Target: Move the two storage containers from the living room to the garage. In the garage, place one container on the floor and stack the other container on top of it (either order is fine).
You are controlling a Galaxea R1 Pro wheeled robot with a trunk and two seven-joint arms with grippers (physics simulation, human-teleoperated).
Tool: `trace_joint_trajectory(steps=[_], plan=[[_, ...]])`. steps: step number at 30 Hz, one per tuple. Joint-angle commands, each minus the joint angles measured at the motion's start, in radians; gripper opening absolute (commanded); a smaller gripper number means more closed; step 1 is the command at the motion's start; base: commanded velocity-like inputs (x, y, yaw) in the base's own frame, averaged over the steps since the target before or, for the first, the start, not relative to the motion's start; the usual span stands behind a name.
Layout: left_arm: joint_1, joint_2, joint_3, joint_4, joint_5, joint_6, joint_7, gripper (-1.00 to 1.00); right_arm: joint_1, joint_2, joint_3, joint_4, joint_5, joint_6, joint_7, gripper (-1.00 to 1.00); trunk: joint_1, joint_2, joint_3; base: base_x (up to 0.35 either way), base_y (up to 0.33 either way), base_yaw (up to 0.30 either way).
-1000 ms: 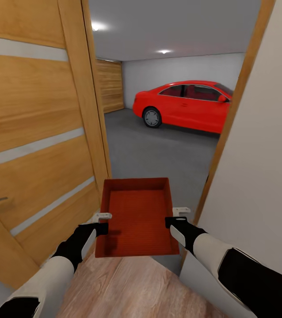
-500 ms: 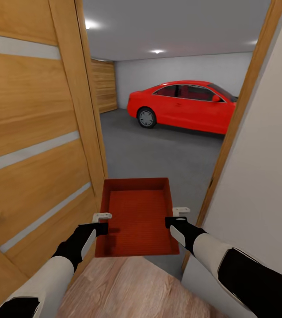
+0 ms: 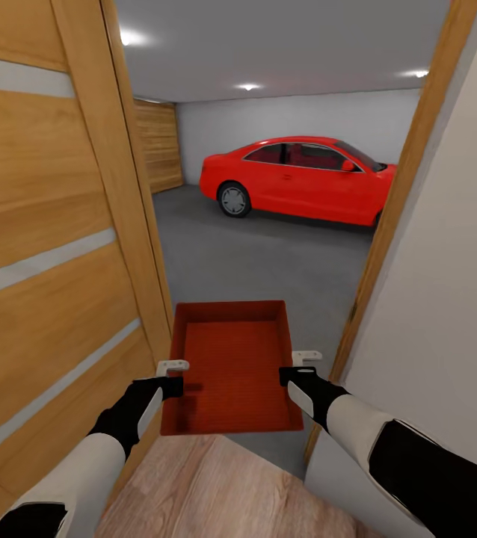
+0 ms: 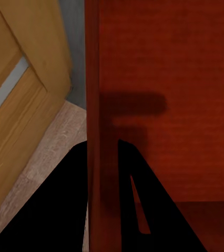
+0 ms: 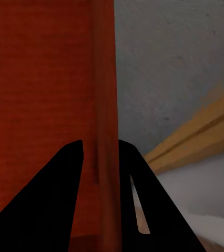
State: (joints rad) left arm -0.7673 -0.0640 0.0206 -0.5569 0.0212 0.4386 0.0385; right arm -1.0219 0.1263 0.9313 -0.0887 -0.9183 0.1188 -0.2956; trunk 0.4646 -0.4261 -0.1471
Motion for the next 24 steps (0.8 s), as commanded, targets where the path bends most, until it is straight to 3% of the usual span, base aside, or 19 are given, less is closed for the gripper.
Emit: trace_joint_trajectory(steps=[1,6,18,24], plan=[[0.0,0.001,-0.008,0.001,0.025,0.005,0.009,-1.0,-0.001,-0.01,0.001,-0.006,0.005,-0.034,-0.003,-1.0,0.001,-0.002,-0.002,0.104,0.093,-0.001],[0.0,0.001,-0.008,0.001,0.025,0.005,0.009,-1.0,-0.001,-0.01,0.001,-0.006,0.006,-0.033,-0.005,-1.0,0.001,-0.002,-0.002,0.028,0.025,-0.104],[0.0,0.002,-0.008,0.0,0.025,0.005,0.009,-1.0,-0.001,-0.01,0.001,-0.006,0.006,-0.033,-0.005,-1.0,0.001,-0.002,-0.002,0.001,0.002,-0.242],[0.0,0.0,-0.01,0.006,0.025,0.006,0.009,-1.0,-0.001,-0.01,0.001,-0.006,0.006,-0.034,-0.004,-1.0,0.001,-0.002,-0.002,0.0,0.23,-0.193]])
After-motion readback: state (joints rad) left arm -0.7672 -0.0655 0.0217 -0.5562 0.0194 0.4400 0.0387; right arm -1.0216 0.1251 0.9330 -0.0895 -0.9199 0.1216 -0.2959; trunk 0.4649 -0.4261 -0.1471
